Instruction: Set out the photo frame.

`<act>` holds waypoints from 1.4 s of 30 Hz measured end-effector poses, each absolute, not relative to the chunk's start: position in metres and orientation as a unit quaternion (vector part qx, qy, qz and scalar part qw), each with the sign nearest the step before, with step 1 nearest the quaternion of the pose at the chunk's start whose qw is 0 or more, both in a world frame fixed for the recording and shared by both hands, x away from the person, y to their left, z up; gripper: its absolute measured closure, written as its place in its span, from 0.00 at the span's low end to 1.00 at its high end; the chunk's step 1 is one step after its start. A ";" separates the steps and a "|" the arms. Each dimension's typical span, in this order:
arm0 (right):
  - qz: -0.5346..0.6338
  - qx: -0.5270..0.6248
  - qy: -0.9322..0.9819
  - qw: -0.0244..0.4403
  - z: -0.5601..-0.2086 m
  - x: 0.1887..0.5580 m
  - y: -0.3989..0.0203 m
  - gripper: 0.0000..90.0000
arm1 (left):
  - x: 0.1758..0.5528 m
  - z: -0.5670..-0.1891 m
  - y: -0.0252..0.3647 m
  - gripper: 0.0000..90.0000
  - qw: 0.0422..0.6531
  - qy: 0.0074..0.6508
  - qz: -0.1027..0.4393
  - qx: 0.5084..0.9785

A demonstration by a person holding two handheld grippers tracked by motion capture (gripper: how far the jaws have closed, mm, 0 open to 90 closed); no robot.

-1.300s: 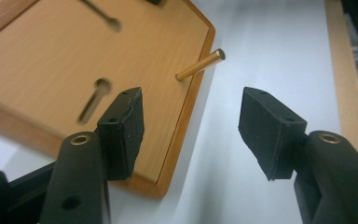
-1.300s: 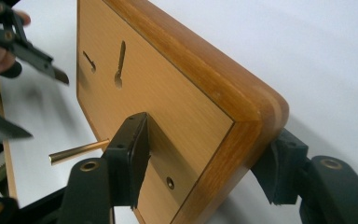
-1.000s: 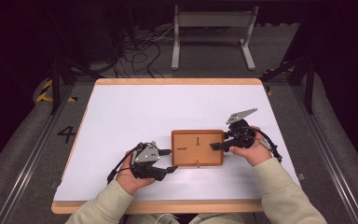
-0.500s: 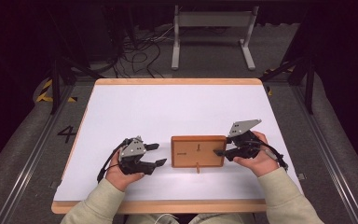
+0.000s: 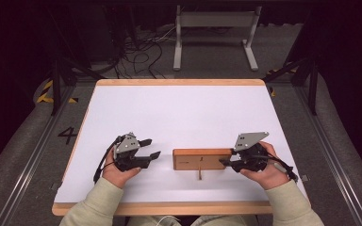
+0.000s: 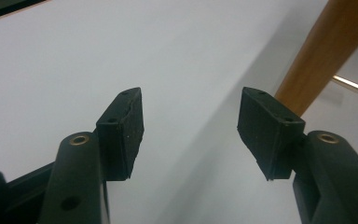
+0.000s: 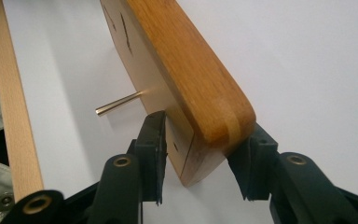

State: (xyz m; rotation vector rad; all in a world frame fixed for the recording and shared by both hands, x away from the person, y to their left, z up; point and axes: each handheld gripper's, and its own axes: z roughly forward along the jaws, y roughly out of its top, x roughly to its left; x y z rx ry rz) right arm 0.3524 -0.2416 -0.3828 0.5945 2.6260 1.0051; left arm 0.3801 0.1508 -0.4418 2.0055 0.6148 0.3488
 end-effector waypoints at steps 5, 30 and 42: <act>0.343 0.200 0.908 0.136 -0.382 0.347 -0.241 0.66 | 0.385 -0.445 0.156 0.45 0.481 0.270 0.140 0.822; 0.298 0.230 0.920 0.107 -0.395 0.327 -0.246 0.54 | 0.386 -0.448 0.154 0.44 0.472 0.269 0.136 0.828; 0.273 0.243 0.928 0.073 -0.417 0.329 -0.250 0.84 | 0.385 -0.448 0.153 0.44 0.472 0.268 0.134 0.829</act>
